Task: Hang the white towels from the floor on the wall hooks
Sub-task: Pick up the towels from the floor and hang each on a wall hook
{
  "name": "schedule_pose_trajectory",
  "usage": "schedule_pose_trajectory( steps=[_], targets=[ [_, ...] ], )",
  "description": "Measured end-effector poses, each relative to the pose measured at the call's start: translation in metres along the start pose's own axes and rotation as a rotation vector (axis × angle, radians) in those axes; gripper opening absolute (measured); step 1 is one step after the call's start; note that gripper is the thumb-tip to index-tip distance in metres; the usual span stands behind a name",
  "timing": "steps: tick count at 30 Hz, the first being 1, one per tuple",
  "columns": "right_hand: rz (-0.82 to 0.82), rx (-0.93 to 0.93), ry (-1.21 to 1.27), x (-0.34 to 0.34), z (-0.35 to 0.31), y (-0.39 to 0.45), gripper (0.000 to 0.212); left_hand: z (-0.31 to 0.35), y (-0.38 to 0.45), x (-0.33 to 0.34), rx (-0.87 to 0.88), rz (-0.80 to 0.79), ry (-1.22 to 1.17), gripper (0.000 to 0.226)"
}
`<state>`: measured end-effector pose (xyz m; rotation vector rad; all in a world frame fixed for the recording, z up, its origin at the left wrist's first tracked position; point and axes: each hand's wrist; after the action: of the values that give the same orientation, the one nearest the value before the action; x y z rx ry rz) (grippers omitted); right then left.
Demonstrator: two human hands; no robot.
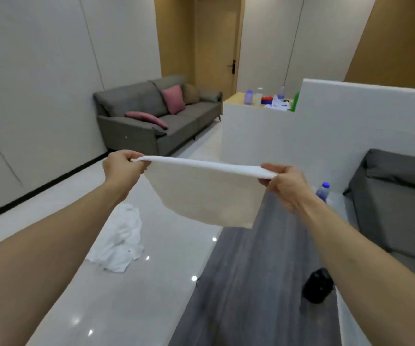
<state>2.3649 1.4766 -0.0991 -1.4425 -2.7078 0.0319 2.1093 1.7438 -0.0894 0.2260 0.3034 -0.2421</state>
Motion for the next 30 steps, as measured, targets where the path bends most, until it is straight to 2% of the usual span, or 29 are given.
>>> schedule_pose_trajectory(
  steps=[3, 5, 7, 10, 12, 16, 18, 22, 24, 27, 30],
  targets=[
    [-0.086, -0.113, -0.267, 0.043, -0.006, 0.025, 0.043, 0.003, 0.013, -0.043, -0.026, 0.119, 0.01, 0.016],
    [-0.178, -0.195, -0.356, 0.078, -0.01, 0.037, 0.022, -0.001, 0.016, -0.079, -0.045, 0.194, 0.044, 0.011],
    [-0.27, -0.243, -0.362, 0.119, -0.016, 0.042, 0.007, -0.01, 0.013, -0.12, -0.077, 0.275, 0.075, 0.007],
    [-0.389, -0.321, -0.312, 0.187, -0.027, 0.034, 0.006, -0.026, -0.005, -0.187, -0.105, 0.397, 0.139, 0.009],
    [-0.485, -0.273, -0.177, 0.236, -0.033, 0.019, 0.005, -0.032, -0.019, -0.231, -0.096, 0.47, 0.134, 0.011],
    [-0.624, -0.134, 0.091, 0.344, -0.045, -0.032, 0.008, -0.035, -0.05, -0.323, -0.071, 0.624, -0.077, 0.002],
    [-0.662, -0.069, 0.165, 0.403, -0.052, -0.07, 0.007, -0.036, -0.066, -0.371, -0.063, 0.702, -0.209, 0.01],
    [-0.828, 0.022, 0.172, 0.51, -0.06, -0.159, 0.015, -0.041, -0.098, -0.474, 0.072, 0.854, -0.594, 0.014],
    [-0.946, 0.048, 0.156, 0.558, -0.063, -0.21, 0.015, -0.047, -0.119, -0.531, 0.097, 0.914, -0.663, 0.013],
    [-1.105, 0.061, 0.079, 0.629, -0.065, -0.292, 0.026, -0.062, -0.153, -0.613, -0.015, 0.971, -0.503, 0.015],
    [-1.241, 0.059, 0.019, 0.695, -0.061, -0.376, 0.03, -0.077, -0.197, -0.688, -0.13, 0.887, -0.153, 0.028]
  ],
)
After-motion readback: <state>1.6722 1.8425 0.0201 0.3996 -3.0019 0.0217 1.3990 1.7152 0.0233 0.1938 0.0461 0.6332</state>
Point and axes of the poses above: each hand's wrist, its own y-axis towards the middle knuckle, its own x-axis out of the palm, z = x × y
